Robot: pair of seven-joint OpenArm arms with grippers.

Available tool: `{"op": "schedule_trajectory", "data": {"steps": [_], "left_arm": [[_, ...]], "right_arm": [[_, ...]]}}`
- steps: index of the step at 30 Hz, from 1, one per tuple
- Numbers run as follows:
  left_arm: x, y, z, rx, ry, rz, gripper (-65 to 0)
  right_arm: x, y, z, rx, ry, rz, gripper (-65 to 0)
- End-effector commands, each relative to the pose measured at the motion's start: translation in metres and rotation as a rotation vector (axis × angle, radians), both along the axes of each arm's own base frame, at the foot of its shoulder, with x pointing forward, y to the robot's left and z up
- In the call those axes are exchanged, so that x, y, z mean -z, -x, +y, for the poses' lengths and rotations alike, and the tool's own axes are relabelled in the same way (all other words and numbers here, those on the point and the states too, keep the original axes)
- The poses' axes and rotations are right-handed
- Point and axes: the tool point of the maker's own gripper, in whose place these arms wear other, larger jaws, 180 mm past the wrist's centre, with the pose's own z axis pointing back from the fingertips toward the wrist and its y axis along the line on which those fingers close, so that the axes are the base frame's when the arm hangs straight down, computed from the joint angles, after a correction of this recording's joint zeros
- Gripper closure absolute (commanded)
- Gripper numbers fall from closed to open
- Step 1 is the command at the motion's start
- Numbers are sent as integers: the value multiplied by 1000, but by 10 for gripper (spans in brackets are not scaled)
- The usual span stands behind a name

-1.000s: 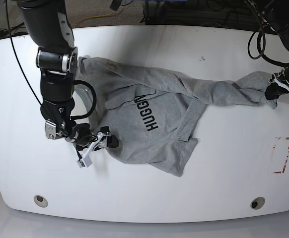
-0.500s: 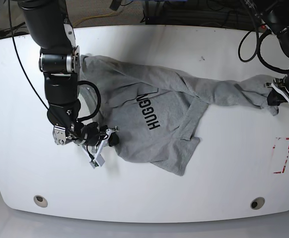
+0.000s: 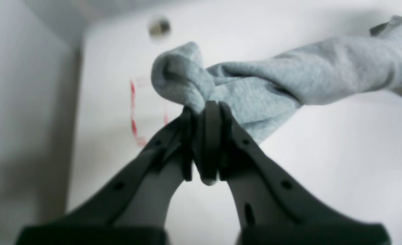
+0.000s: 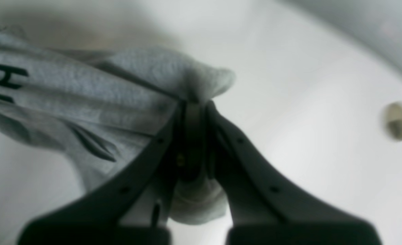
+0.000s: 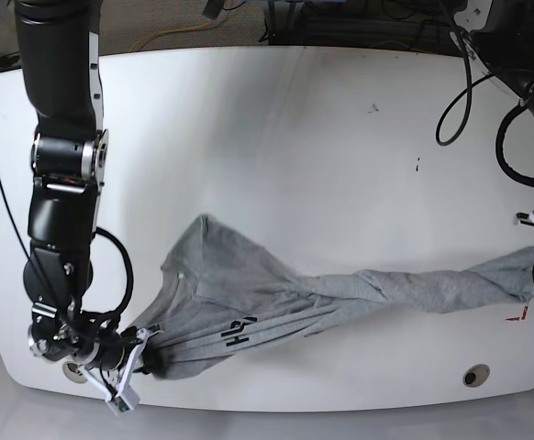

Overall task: Fold the T-shirt properly
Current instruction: 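Lift the shirt with both grippers, swing it down and back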

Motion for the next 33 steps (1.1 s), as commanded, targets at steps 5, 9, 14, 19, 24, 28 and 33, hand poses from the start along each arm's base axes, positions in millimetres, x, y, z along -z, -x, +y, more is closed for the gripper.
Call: {"op": "schedule_trajectory", "data": {"steps": [5, 9, 14, 19, 24, 28, 33], "left_arm": [[-85, -25, -1, 49, -141, -173, -15], [-103, -27, 4, 49, -189, -193, -15], [-88, -26, 0, 65, -194, -149, -17], [-54, -19, -2, 79, -184, -63, -17], [-15, -5, -2, 87, -178, 44, -17], [14, 9, -1, 90, -172, 125, -15], [44, 31, 3, 87, -157, 199, -15]], "right_arm": [[-136, -31, -33, 54, 54, -209, 0], [-188, -32, -49, 89, 92, -253, 0], [-195, -28, -61, 112, 121, -233, 0], [-151, -19, -71, 128, 127, -155, 0], [-88, 7, -73, 132, 156, -89, 0], [-34, 34, -63, 108, 188, -10, 0], [30, 79, -65, 121, 179, 77, 0]]}}
